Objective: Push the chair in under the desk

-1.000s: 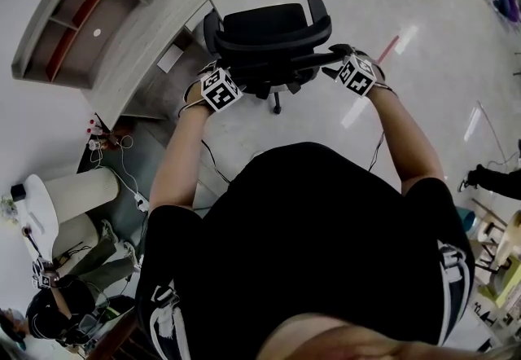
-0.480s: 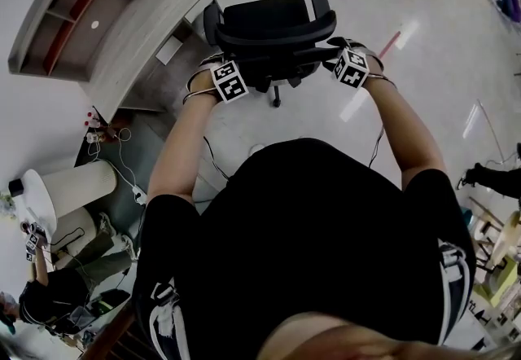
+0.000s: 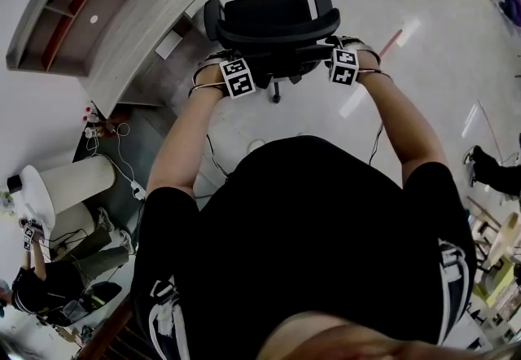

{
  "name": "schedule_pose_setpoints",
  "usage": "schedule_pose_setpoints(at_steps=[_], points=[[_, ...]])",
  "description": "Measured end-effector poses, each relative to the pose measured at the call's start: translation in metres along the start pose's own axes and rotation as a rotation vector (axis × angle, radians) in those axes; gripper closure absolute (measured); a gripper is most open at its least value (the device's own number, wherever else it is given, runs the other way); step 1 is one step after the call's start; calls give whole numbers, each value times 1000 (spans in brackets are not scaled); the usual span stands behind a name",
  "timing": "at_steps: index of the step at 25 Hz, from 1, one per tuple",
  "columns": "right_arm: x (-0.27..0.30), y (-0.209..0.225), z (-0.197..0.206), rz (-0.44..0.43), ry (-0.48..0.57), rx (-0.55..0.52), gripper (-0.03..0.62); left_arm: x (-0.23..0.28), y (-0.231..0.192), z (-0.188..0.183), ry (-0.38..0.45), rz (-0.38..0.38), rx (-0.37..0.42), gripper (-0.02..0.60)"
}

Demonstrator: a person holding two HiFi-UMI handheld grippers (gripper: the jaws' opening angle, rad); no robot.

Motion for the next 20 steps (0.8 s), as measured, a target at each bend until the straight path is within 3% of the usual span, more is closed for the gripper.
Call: schedule_pose_setpoints(at_steps=[5,7,13,20], points=[[12,-3,-1,-1,-27,-54,329,2,-2,0,-33,-20,12,273],[14,0,0,22,-32,-58,378,3,-4,0,-40,-41,17,276],[17,1,0,79,-33,-80,444,5,-8,1,-60,-95,18,363],[21,-1,-3,81,-35,-101,467,8,-10,5,-74,-100,26,418]])
Point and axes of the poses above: the fingertips, and each gripper's own axes: x forward along the fingers, y to its right, z out of its underside, the point moved 7 cm from there along -x, backward along the fingers, and after that the axes turned 10 degrees about z, right-handed, at the moved point
